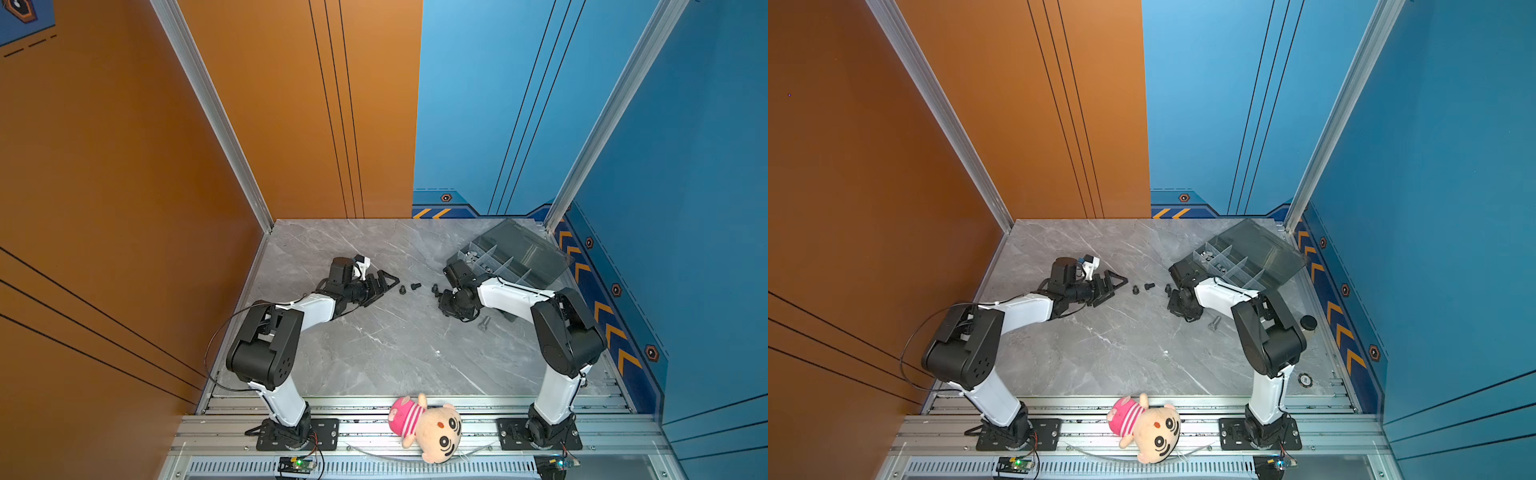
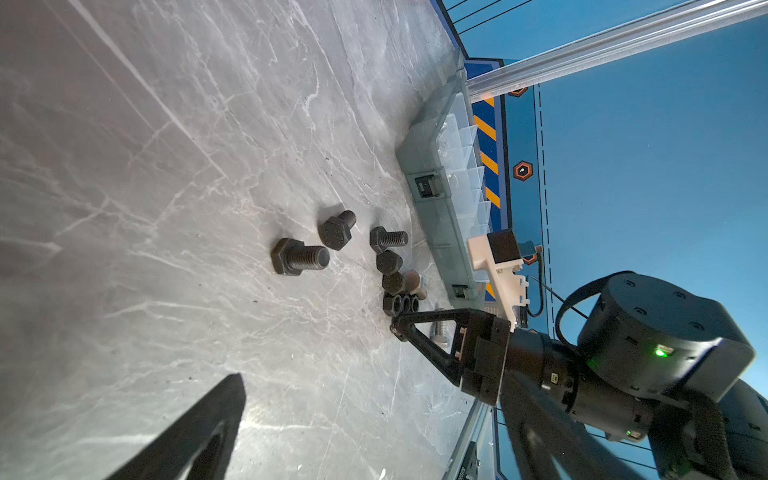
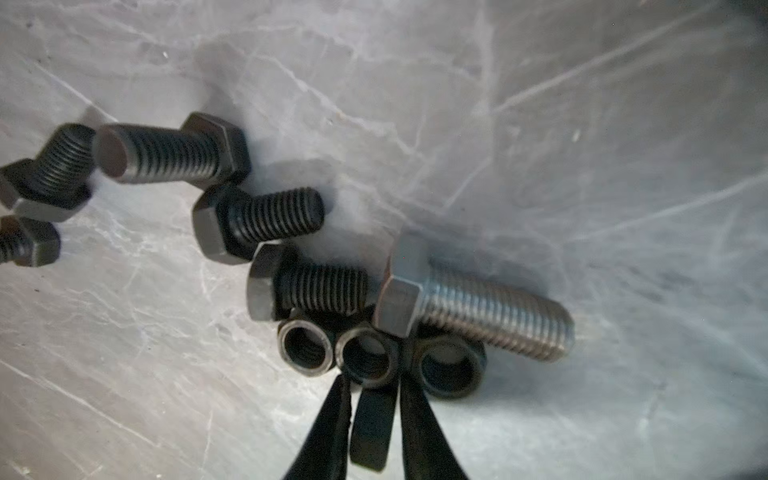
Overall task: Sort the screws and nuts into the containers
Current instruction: 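Lower the right gripper onto a black hex nut and close, then lift the black hex nut with the right gripper over the organizer box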
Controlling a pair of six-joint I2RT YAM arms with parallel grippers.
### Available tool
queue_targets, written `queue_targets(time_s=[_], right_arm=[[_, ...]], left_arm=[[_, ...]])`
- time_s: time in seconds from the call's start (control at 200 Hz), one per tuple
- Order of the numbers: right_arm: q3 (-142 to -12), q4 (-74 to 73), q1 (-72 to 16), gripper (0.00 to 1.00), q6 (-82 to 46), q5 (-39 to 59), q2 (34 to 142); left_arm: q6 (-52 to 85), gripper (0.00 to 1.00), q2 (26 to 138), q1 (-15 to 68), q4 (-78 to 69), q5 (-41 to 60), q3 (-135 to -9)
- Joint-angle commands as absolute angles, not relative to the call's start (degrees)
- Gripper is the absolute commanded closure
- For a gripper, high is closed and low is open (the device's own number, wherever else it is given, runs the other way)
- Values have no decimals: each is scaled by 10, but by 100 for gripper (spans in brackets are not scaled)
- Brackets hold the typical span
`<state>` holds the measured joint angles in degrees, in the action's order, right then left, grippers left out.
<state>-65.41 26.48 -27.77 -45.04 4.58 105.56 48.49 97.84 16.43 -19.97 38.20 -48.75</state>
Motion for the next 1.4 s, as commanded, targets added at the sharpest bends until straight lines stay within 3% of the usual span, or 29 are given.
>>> queue_targets(time_s=[0.0,0.26,0.541,0.846,1.096,1.397], right_arm=[[-662,284,-280,85,-447,29,1063],[-657,276,-274,100,-417,57,1039],[-669,304,-225,100,-333,131,947],[-691,344,-69,100,-289,123,887],[-738,357,35,100,-277,108,929],[-805,357,64,100,-280,105,1029]], left_arm=[[480,2,981,159,-207,388,-479],[481,2,983,159,-207,390,-481],[482,2,980,159,-207,391,-483],[483,2,978,160,-207,390,-484],[484,2,972,162,-207,387,-481],[489,2,965,166,-207,382,-480]])
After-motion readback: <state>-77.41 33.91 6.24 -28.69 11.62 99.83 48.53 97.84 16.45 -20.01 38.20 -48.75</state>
